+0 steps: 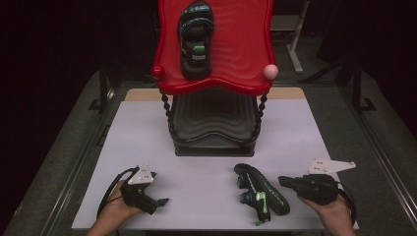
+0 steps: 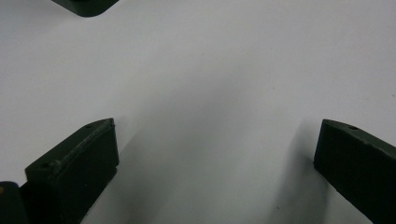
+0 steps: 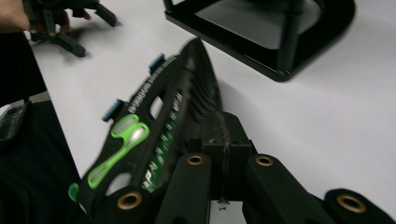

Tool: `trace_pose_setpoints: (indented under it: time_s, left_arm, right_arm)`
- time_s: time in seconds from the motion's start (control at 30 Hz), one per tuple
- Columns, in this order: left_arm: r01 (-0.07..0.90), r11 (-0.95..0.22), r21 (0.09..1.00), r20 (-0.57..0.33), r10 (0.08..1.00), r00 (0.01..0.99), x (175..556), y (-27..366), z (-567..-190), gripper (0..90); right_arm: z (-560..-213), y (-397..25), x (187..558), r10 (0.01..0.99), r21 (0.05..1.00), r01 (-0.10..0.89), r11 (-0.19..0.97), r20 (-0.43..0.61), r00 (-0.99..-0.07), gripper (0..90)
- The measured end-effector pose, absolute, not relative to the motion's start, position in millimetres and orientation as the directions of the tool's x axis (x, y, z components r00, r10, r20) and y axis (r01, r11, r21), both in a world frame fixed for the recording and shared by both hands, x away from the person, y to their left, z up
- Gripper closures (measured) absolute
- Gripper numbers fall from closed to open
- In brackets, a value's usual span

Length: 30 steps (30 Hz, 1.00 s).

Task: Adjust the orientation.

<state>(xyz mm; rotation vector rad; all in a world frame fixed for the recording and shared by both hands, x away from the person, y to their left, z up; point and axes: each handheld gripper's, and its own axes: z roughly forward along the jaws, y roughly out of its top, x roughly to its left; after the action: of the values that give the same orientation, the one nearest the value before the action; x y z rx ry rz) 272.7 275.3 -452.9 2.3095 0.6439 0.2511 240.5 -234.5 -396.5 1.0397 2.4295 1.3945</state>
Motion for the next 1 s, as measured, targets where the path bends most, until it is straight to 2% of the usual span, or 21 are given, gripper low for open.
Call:
trace_pose_setpoints:
  time_s: [0.5,1.0]
  left_arm:
    - [0.376,-0.620,0.688,-0.004,0.516,0.857,273,275,-453,0.0]
    - [0.376,-0.620,0.689,-0.004,0.515,0.857,273,275,-453,0.0]
  right_arm:
    - [-391,-211,240,0.569,0.817,0.454,0.355,0.196,-0.799,89.7]
    - [-395,-224,247,0.621,0.818,0.466,0.338,0.178,-0.763,89.9]
